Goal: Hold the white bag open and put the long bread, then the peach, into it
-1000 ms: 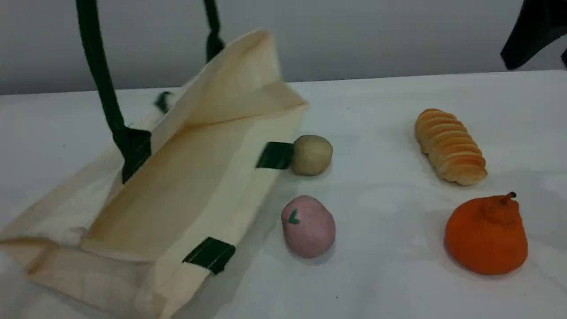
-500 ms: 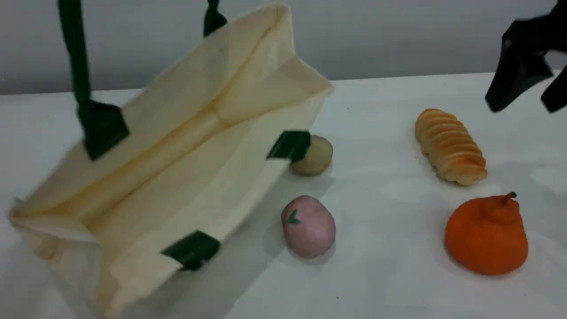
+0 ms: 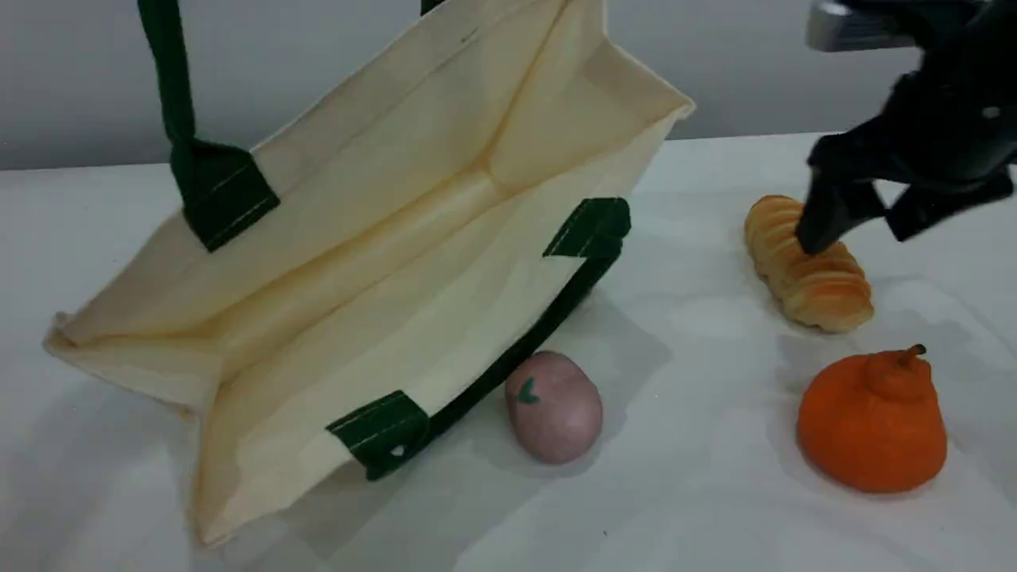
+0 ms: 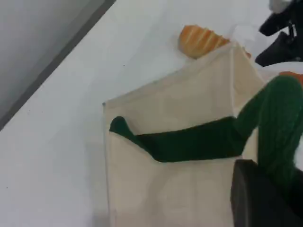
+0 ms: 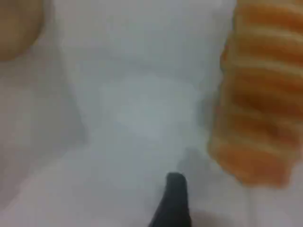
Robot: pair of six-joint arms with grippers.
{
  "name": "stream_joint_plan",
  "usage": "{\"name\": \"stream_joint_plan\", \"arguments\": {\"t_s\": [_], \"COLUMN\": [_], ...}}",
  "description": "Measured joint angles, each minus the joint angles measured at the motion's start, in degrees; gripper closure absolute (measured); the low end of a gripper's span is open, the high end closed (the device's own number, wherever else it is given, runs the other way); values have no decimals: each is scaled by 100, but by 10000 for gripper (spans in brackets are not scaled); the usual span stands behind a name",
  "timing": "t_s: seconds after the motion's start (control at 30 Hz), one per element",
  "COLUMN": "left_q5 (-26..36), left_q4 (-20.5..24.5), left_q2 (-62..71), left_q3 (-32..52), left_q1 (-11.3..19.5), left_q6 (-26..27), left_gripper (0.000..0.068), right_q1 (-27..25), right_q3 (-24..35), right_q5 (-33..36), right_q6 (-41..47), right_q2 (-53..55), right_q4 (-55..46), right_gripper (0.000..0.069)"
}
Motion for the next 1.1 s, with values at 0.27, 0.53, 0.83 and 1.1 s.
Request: {"name": "stream_joint_plan", "arguments": {"t_s": [0.27,0.53,0.83,1.1], "left_q5": [-5,-5,-5,-5], "left_q4": [11,11,11,11], "left_q2": [0,0,0,0], "left_q3": [0,0,0,0], "left_q1": [0,0,0,0], "left_q6": [0,0,0,0], "left_gripper": [592,592,592,592], "right_q1": [20,20,20,15], "right_q3": [-456,-873,-896,-890], "right_q5": [-290,-285,-457,-516], "right_q6": [-1,-6,-149,-149], "right_q2": [517,1008,1389,1426], "right_q4": [-157,-349,-373,-373], "right_gripper": [104,104,105,228]}}
